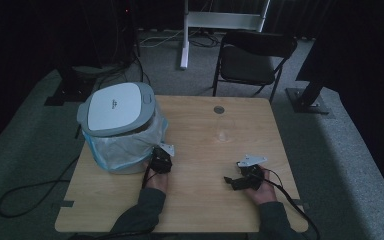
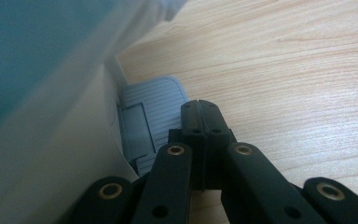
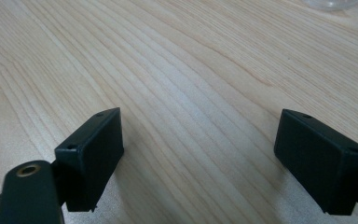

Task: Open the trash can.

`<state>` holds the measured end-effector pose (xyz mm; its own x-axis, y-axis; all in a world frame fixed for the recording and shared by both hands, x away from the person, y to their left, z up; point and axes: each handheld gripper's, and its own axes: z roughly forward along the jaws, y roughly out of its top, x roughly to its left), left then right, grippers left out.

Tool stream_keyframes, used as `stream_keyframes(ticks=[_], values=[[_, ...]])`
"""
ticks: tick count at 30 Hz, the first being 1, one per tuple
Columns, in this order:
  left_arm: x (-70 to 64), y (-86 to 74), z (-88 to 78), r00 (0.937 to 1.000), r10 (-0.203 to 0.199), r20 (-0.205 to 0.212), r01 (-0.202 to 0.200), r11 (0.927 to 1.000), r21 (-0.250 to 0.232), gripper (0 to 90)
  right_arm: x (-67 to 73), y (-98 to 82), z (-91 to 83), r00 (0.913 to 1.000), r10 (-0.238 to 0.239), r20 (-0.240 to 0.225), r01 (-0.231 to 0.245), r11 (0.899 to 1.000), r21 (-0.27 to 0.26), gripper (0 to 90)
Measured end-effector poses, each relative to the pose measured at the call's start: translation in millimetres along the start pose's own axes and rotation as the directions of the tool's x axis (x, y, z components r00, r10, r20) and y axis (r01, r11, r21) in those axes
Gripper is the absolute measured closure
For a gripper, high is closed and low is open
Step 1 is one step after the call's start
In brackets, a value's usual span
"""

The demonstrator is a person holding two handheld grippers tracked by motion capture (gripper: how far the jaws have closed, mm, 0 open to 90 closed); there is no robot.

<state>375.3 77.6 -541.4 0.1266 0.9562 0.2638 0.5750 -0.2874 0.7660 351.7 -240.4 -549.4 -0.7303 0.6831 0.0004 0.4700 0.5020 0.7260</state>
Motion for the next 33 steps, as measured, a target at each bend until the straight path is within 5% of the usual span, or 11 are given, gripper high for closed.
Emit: stream_keyframes(ticks=[14, 15, 18, 33], values=[[-2.4, -1.0, 1.3, 0.9997, -0.020, -0.014, 0.020, 0.9998, 0.002, 90.0, 0.1, 0.0, 0.0, 1.0000, 0.000, 0.000, 0.000, 1.000, 0.000, 14.8], [0.3, -0.3, 1.3, 0.9996, 0.025, -0.009, -0.025, 0.9997, 0.003, 90.0, 0.1, 0.0, 0.0, 1.0000, 0.000, -0.001, 0.000, 1.000, 0.000, 14.8], [-3.3, -1.4, 1.7, 0.9994, -0.027, -0.020, 0.027, 0.9996, 0.002, 90.0, 0.2, 0.1, 0.1, 1.0000, 0.000, -0.001, 0.000, 1.000, 0.001, 14.8], [-3.1, -1.5, 2.0, 0.9997, -0.011, -0.021, 0.011, 0.9999, 0.007, 90.0, 0.4, 0.3, 0.3, 1.0000, -0.003, -0.003, 0.003, 1.000, 0.001, 14.9]])
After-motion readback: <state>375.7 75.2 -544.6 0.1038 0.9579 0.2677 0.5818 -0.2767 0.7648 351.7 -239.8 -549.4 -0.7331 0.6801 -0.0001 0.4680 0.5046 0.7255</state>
